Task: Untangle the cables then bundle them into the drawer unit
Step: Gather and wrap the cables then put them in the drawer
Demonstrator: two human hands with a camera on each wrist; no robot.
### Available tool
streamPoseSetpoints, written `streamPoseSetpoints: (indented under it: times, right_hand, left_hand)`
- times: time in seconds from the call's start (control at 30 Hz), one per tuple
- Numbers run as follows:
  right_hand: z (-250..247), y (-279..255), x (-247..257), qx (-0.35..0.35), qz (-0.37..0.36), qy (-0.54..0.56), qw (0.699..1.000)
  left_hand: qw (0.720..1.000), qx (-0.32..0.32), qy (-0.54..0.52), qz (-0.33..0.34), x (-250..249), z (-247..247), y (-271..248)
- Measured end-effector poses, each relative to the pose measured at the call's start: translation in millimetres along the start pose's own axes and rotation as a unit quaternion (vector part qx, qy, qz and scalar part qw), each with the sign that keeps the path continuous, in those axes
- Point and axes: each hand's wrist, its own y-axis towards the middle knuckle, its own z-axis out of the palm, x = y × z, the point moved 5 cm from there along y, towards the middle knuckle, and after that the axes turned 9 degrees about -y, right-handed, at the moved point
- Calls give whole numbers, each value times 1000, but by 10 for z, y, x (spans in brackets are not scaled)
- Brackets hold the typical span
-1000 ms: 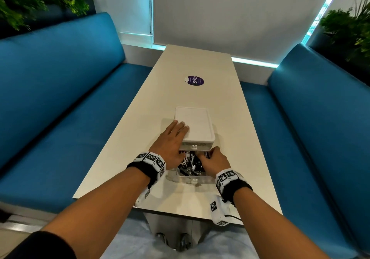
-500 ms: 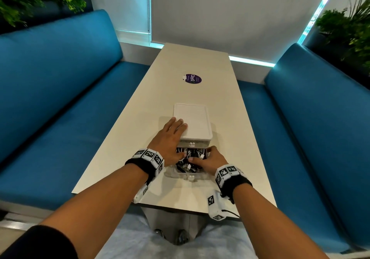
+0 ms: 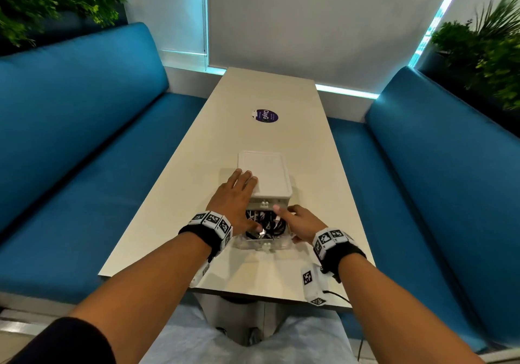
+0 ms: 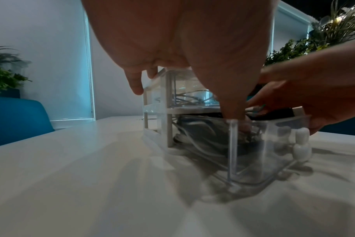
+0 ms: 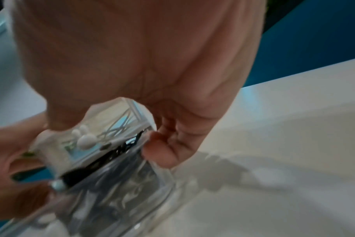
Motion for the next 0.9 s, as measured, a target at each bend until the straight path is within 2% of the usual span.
streamPoseSetpoints:
  times: [0.13,0.2,0.27,0.33,0.37,0.47,0.6,0.67,0.77,0.9]
  right_hand:
    - [-5,28,-54,-14,10,6,1000]
    - [28,55,-75,-18,39,29,999]
    - [18,93,-71,-65,60,37,995]
    - [-16,116,-33,-136,57,-3,989]
    - [-3,129,-12,-150,50,-22,987]
    - [116,130,2,-103,45,-27,993]
    - [127,63,-9,-35,19,53,998]
    - [125,25,-5,-15,2,5,1000]
    - [116,-22,-56,-41,33,-85,995]
    - [49,-57,-42,-90,106,-95,986]
  left_hand:
    - [1000,-1,-14,-4,-6,9,6]
    - [999,-7,-38,1,0,19,-8]
    - [998,-15,-56,12,11,15,-19]
    - [997,-18,-70,18,38,1,-29]
    - [997,-18,-75,22,55,-13,-33]
    - [996,-11,-86,29,63,-33,-44]
    - [996,-6,-88,28,29,-25,-59]
    - [996,-13,-89,23,17,-28,-63]
    - [994,-18,-101,23,1,-24,-73]
    - [991,-18,-127,31,16,-65,-76]
